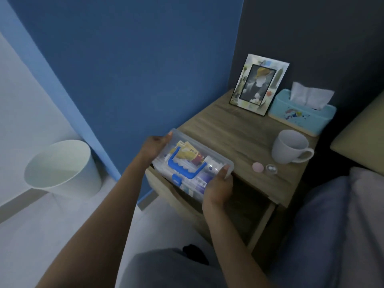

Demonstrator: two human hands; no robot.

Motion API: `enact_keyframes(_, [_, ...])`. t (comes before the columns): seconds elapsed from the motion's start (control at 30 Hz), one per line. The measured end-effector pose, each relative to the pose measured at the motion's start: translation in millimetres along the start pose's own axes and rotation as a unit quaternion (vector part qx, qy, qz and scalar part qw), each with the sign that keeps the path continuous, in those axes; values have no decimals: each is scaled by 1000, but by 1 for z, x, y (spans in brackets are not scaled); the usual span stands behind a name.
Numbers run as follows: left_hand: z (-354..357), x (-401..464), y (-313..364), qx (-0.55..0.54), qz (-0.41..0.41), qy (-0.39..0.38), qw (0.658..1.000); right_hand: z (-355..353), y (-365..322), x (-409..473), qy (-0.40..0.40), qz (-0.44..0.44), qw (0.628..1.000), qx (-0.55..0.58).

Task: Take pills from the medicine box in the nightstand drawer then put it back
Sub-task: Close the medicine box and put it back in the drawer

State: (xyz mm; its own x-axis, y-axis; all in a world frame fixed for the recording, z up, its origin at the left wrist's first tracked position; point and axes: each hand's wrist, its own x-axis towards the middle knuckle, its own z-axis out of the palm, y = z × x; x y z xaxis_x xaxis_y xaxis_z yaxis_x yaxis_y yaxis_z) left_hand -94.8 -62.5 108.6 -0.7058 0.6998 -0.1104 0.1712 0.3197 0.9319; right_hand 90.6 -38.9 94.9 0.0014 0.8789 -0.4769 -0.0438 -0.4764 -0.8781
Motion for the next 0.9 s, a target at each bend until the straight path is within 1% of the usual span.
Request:
enact_keyframes(0.17, [6,11,-10,23,-16,-22,999,2,15,9,7,14,1000,20])
enact_keyframes(0.27, [12,20,-17,34,-7,-31,999,4,24,16,7,37,999,24])
enact_keyframes(0.47, [25,40,-46,90,-75,-73,990,5,44,33,1,56,998,-9])
enact_keyframes(0.57, [34,51,-58,100,-76,-87,988,4,52,45,-1,63,998,-17])
enact_keyframes(0.73, [51,63,-75,160,-66,-125,977,1,63,59,2,75,997,2])
enact_keyframes(0.9, [57,69,-97,189,-77,-129,970,-1,76,68,9,94,996,7])
